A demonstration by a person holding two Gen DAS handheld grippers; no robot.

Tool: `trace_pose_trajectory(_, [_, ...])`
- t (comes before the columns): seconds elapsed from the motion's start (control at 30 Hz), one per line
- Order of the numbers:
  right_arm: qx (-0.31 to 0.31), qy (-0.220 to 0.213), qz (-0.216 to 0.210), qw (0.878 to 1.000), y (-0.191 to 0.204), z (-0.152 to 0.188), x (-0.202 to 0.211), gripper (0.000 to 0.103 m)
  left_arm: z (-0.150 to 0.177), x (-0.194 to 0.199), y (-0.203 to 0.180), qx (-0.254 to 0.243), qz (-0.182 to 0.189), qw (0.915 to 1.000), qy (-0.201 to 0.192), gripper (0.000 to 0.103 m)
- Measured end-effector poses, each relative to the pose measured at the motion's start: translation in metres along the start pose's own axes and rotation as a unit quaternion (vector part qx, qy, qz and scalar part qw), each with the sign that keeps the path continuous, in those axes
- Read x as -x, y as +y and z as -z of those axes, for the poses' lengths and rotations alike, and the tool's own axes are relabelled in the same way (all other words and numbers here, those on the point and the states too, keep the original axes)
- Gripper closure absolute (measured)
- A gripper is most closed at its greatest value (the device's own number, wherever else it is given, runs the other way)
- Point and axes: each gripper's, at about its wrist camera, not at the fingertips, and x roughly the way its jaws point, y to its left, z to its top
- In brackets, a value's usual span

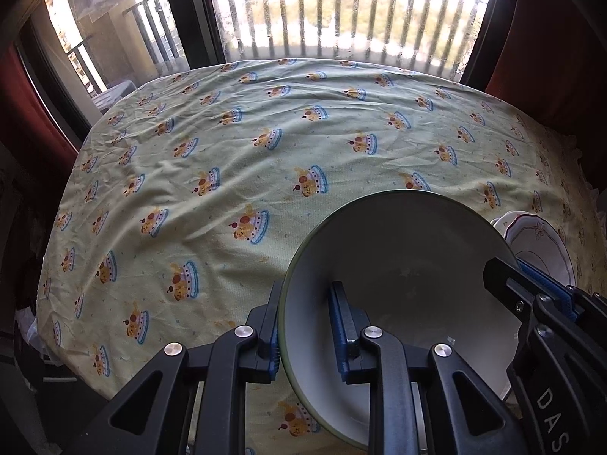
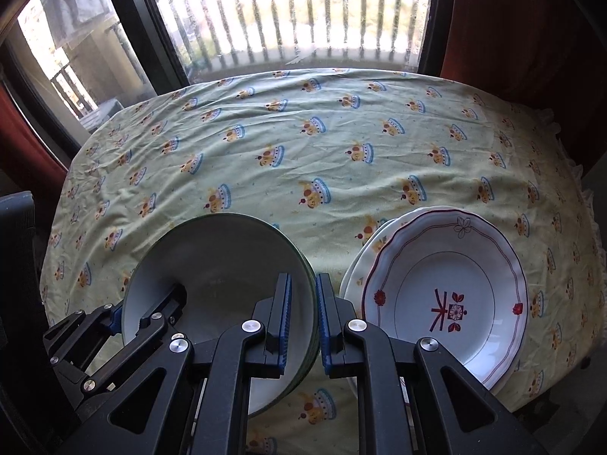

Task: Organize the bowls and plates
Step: 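Lift the bowl with the left gripper and carry it to the right gripper's bowls, then set the bowl into the right gripper's bowls and open the left gripper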

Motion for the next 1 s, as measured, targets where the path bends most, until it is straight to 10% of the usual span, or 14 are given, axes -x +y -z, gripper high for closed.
trace_pose_trajectory(0.37, [0.008,-0.011,0.006,1.000,-0.003,0.004,-0.005,0.086,0.003,-0.010,-0.003,-0.015,0.006,0.9998,0.011,0.080])
trace_pose_trajectory(0.6, [-0.004,0.019,-0.004,1.000,-0.010,0.008,-0.013,0.045,0.004,-0.011,0.004,-0.022,0.033,0.9984,0.040,0.059])
trace_pose_trajectory(1.0, [-0.054,0.056,0.021,0.997,-0.019,0.007,-0.027,0.038,-0.007,-0.041,0.011,-0.031,0.116,0.9891,0.086,0.041])
